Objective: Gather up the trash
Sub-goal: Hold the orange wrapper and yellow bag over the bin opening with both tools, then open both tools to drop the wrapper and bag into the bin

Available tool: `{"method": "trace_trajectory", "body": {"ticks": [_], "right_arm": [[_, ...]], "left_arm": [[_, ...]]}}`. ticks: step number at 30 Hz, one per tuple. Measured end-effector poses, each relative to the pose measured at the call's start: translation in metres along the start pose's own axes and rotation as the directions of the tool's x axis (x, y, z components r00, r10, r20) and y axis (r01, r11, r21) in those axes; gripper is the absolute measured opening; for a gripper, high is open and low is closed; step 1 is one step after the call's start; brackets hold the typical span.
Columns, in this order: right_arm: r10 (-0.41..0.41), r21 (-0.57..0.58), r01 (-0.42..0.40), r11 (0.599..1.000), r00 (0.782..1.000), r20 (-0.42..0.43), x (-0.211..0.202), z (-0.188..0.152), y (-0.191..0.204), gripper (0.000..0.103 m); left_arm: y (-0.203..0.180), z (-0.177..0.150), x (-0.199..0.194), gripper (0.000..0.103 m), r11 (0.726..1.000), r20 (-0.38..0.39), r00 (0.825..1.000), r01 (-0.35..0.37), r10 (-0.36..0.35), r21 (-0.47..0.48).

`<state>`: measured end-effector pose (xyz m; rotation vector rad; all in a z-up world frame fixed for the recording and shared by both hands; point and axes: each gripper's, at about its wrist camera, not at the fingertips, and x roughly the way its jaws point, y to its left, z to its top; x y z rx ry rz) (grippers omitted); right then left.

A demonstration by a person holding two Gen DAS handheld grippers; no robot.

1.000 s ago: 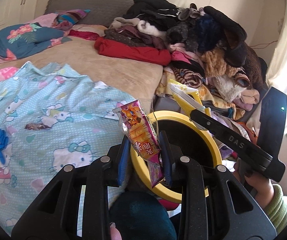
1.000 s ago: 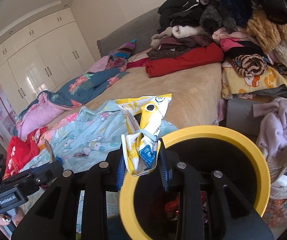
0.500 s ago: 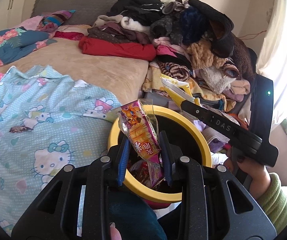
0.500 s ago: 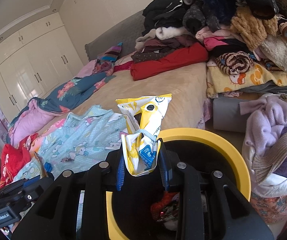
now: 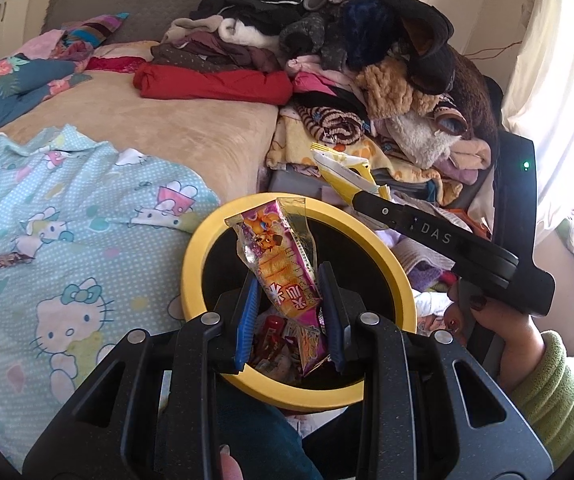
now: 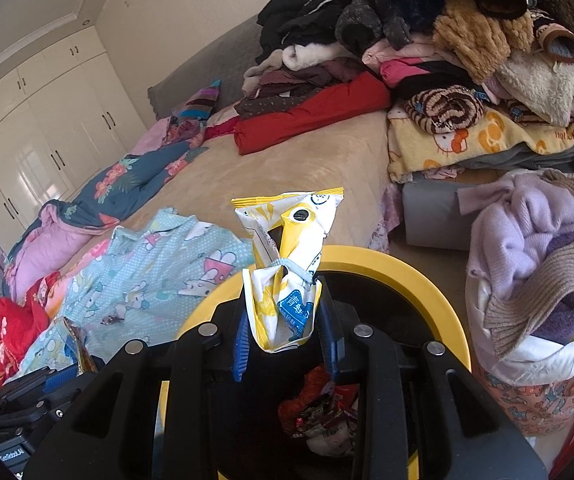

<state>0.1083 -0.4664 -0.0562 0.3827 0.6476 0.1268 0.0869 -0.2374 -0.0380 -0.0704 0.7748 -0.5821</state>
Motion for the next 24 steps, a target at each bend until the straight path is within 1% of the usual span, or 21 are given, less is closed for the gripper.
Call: {"method": "trace_trajectory", "body": {"ticks": [7,13,18,24], "right_arm": [[-0.015,0.006,0.015,1.0,1.0,-0.024,0.006,-0.003,-0.009,0.028],[-0.019,0.023,0.02,1.0,0.999,-0.046,0.01,-0.006,-0.017,0.028],[-0.015,0.039,0.017,0.999,0.998,-0.06,0.013,-0.008,-0.023,0.029],[-0.002,0.046,0.005,0.999,0.998,-0.063,0.014,-0.006,-0.027,0.029]], "left_arm": [[-0.003,-0.003,0.021,0.023,1.0,-0.038,0.999,0.021,-0.021,0.008],[-0.002,-0.002,0.039,0.023,1.0,-0.062,0.998,0.025,-0.025,0.014],[0.003,-0.001,0.054,0.023,1.0,-0.081,0.997,0.013,-0.012,0.005],[0.004,-0.004,0.069,0.023,1.0,-0.109,0.994,-0.006,0.008,0.019]]}}
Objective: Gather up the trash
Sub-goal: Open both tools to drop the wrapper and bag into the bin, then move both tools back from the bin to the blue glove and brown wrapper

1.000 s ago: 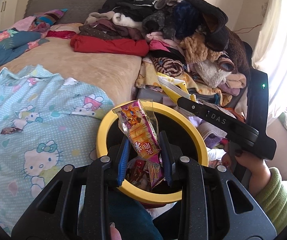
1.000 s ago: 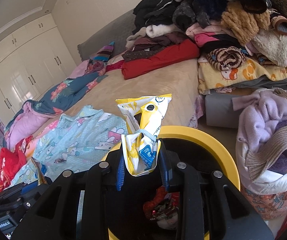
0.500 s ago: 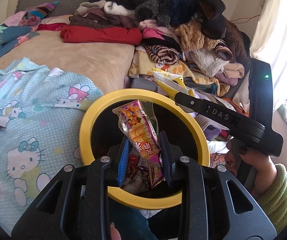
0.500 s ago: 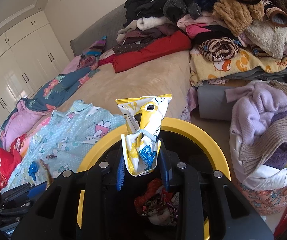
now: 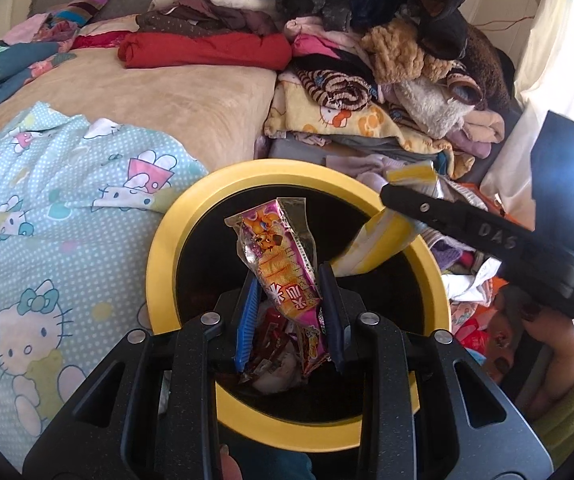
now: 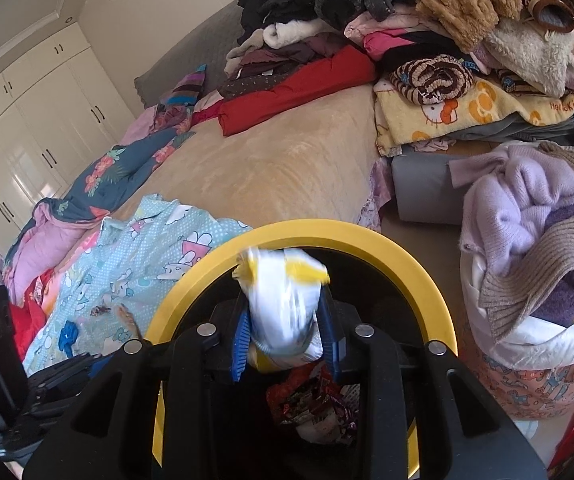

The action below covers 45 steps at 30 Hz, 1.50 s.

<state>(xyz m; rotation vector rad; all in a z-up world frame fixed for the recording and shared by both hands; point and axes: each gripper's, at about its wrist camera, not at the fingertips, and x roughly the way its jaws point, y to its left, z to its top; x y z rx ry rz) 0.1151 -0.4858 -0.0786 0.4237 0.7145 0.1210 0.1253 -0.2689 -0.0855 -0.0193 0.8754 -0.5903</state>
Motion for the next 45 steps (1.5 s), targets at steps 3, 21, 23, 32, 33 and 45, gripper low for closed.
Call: {"method": "trace_trajectory", "body": {"ticks": [3,21,23,32,33,45], "right_arm": [[0.017,0.009,-0.017,1.0,1.0,-0.008,0.0,0.001,-0.001,0.03],[0.041,-0.065,-0.036,0.997,0.995,0.086,-0.018,0.005,0.033,0.066],[0.049,-0.084,-0.041,0.996,0.994,0.097,-0.019,0.004,0.041,0.071],[0.099,-0.159,-0.078,0.984,0.986,0.135,-0.026,0.002,0.077,0.075],[0.104,-0.169,-0.081,0.982,0.985,0.135,-0.026,0.002,0.08,0.075],[0.187,-0.303,-0.151,0.941,0.978,0.092,-0.01,-0.007,0.146,0.075]], "left_arm": [[0.003,0.001,0.005,0.023,1.0,-0.011,1.0,-0.001,0.001,-0.004],[0.018,0.007,-0.038,0.092,0.99,0.128,0.981,-0.143,0.143,-0.005],[0.022,0.007,-0.046,0.092,0.987,0.146,0.976,-0.161,0.16,-0.006],[0.045,0.007,-0.08,0.092,0.97,0.218,0.946,-0.24,0.242,-0.034],[0.049,0.007,-0.084,0.092,0.968,0.227,0.941,-0.249,0.251,-0.041],[0.11,0.006,-0.123,0.092,0.932,0.282,0.891,-0.313,0.355,-0.184]]}}
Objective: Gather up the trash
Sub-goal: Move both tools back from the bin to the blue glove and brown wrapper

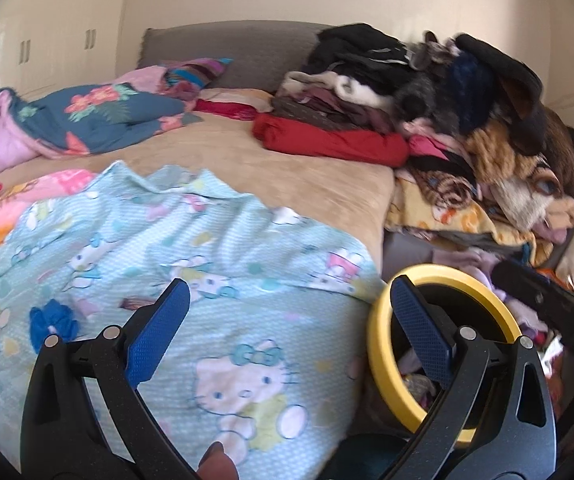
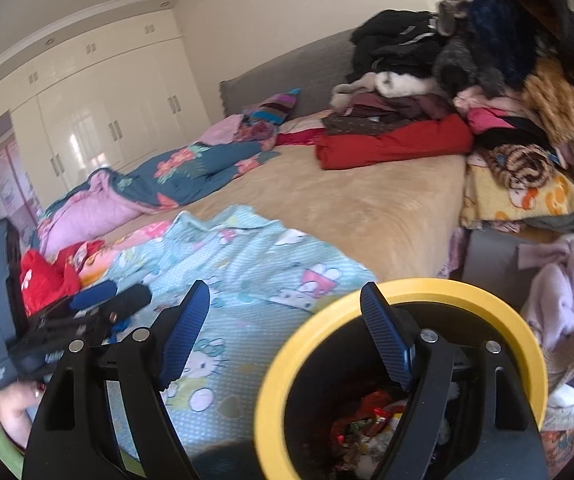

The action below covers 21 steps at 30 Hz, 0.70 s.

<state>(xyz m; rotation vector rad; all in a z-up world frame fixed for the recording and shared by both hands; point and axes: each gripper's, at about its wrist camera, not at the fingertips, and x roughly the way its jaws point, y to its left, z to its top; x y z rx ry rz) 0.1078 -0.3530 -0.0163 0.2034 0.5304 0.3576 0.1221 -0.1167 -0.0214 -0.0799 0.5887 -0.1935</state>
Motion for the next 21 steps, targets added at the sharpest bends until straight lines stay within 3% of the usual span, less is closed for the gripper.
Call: {"method": "trace_trajectory", "body": {"ticks": [14,21], "right_arm": [[0.091,-0.143,-0.105,0.984,0.991,-0.102,0.058,-0.006,0.077,0.075],[0.13,-0.216,-0.171,0.961,0.973,-0.191,0.103,-0.011,0.115,0.074]], "left_arm": [[0.083,0.005,-0.006,0.092,0.985,0.014,0.993,-0.118,0.121,-0.125],[0.14,-0.005,-0.001,0.092,0.953,-0.032,0.977,-0.211,0.209,-0.216]]}}
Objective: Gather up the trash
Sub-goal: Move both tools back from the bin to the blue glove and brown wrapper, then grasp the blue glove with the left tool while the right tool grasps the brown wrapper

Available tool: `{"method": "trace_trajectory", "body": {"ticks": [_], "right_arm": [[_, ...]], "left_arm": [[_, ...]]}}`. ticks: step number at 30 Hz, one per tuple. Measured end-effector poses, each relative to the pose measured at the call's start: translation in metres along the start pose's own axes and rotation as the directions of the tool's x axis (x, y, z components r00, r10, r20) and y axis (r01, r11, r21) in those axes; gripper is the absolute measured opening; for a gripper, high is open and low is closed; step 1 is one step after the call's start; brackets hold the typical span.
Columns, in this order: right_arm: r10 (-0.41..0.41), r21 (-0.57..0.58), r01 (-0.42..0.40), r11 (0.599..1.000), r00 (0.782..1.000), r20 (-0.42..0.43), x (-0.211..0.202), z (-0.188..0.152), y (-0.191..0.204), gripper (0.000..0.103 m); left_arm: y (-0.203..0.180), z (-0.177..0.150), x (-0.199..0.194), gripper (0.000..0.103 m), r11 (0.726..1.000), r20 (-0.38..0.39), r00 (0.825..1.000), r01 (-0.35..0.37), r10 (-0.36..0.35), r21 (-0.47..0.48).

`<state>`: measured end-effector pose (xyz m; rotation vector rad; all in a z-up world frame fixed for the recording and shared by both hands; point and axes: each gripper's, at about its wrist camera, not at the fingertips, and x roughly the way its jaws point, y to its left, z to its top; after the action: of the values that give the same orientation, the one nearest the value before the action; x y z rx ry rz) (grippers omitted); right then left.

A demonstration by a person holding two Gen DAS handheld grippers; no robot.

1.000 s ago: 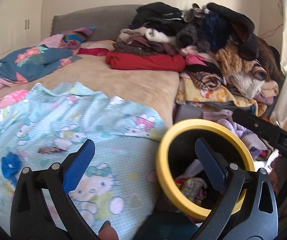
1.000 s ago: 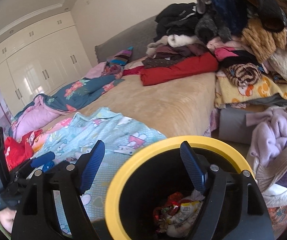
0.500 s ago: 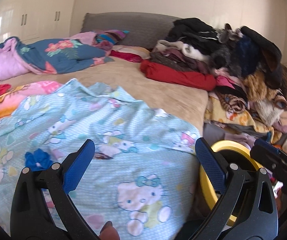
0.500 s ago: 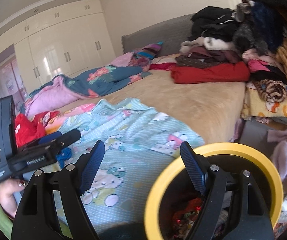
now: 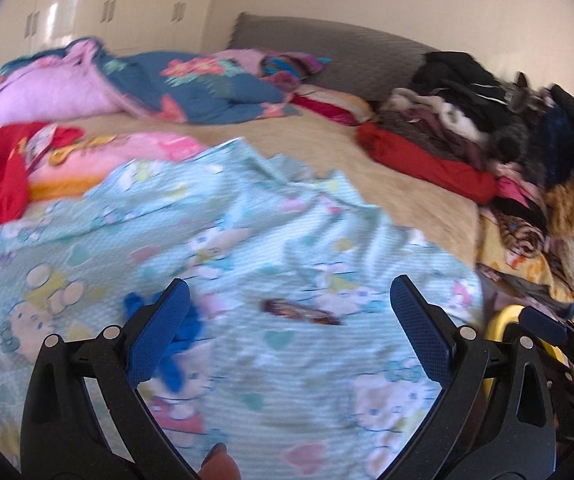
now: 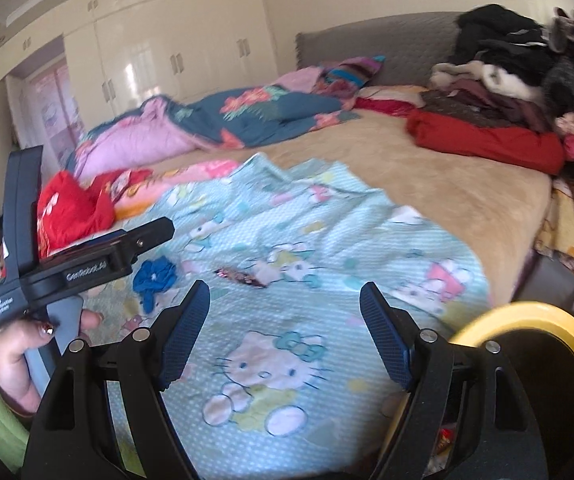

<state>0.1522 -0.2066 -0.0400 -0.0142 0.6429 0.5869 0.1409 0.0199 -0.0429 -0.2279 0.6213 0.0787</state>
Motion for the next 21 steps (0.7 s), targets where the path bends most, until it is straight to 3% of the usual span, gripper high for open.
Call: {"method": "trace_trajectory", "body": {"ticks": [7,12,18,20,21], "right_arm": [[0.044,-0.096,-0.057,0.994,0.99,-0.131,0.075,0.009,0.03,0.064],[-0.006,-0.2,-0.04,0.979,0.974,-0.224,0.126,0.006,0.045,0.055],[-0.055,-0.262,-0.023,0.965,0.956,-0.288,0.172,0.002,0.054,0.046],[-0.083,-0.272,-0.003,0.962,0.949,-0.303,0.183,0.0,0.053,0.029],[-0.078,-0.257,-0.003,0.966,0.95,-0.302,0.185,0.0,0.051,0.028]], "left_arm": [[0.063,-0.009,0.023,0.092,0.987,-0.089,0.992,-0.097,0.086,-0.128],[0.089,-0.02,0.035,0.073,0.976,-0.143,0.986,-0.108,0.081,-0.188],[0.098,-0.029,0.045,0.063,0.971,-0.176,0.983,-0.094,0.055,-0.221],[0.098,-0.032,0.049,0.059,0.97,-0.185,0.981,-0.093,0.051,-0.226],[0.099,-0.033,0.05,0.058,0.969,-0.188,0.981,-0.093,0.05,-0.228]]}}
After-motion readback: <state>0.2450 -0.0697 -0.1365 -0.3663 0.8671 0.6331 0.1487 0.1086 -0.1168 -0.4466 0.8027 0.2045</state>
